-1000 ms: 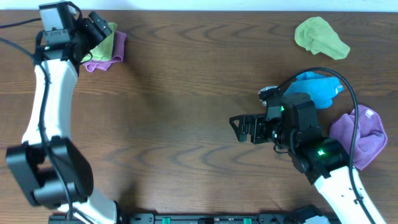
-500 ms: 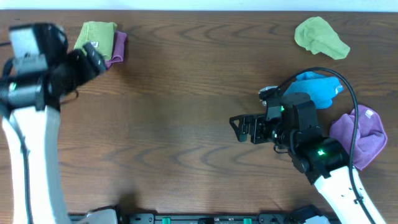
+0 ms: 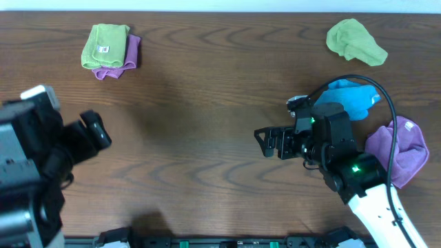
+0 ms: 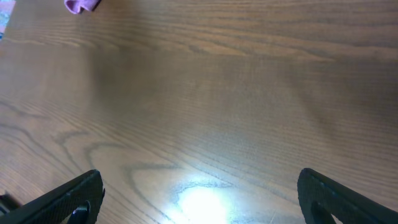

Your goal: Fold the cloth

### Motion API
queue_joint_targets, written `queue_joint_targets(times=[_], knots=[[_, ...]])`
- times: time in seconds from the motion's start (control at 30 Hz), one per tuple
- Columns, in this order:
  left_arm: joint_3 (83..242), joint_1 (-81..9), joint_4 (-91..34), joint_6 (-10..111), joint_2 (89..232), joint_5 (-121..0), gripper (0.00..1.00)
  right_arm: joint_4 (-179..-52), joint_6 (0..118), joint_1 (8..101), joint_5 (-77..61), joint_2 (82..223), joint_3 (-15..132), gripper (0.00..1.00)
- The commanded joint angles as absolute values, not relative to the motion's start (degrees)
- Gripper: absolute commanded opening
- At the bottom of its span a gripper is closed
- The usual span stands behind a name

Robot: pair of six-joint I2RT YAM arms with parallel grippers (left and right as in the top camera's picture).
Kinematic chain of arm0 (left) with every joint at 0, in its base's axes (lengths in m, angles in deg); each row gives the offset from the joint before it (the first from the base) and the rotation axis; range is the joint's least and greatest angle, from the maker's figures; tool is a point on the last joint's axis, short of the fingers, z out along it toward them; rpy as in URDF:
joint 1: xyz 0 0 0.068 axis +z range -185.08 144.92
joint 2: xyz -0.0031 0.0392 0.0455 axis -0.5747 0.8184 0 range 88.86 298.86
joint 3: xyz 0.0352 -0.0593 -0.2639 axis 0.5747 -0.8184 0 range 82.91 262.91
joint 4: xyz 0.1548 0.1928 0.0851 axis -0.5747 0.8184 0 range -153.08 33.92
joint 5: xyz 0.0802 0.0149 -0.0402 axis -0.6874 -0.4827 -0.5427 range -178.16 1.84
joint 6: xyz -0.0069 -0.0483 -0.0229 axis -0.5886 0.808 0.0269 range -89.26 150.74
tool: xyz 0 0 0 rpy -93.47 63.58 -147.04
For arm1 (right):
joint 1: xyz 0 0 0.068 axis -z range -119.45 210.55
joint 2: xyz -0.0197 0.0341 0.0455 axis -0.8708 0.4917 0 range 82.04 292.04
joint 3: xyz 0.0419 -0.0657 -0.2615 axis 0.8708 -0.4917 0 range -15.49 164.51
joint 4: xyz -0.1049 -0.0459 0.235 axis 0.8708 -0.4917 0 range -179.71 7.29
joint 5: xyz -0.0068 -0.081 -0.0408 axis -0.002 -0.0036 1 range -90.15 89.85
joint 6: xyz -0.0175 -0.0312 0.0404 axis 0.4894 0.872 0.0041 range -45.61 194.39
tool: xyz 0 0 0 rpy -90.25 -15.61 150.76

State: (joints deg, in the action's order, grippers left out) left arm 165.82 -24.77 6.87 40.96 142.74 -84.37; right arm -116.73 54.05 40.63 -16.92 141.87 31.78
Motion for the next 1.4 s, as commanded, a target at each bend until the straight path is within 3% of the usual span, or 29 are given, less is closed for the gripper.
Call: queue_joint_targets(times=[0.0, 0.3, 0.6, 1.03, 1.37], knots=[[158.94, -24.59, 5.43, 39.50, 138.15, -85.81, 0.95, -116.80, 54.73, 41.02, -17.29, 141.30, 31.67, 0.99], [131.66, -24.79, -8.71, 39.47, 118.00, -85.84, 0.95, -116.80, 54.73, 41.02, -17.32, 141.30, 31.67, 0.99], [111.57, -27.70, -9.82, 39.26, 98.16, -88.74, 0.95, -116.80, 54.73, 41.02, -17.32, 141.28, 31.67, 0.99], [105.34, -33.53, -8.88, 29.55, 91.27, -88.81, 0.95, -116.80, 54.73, 41.02, -17.29, 141.30, 31.67, 0.99], [105.19, -33.99, -4.27, 29.05, 89.06, -88.83, 0.95, -116.80, 54.73, 41.02, -17.32, 141.30, 31.67, 0.99]])
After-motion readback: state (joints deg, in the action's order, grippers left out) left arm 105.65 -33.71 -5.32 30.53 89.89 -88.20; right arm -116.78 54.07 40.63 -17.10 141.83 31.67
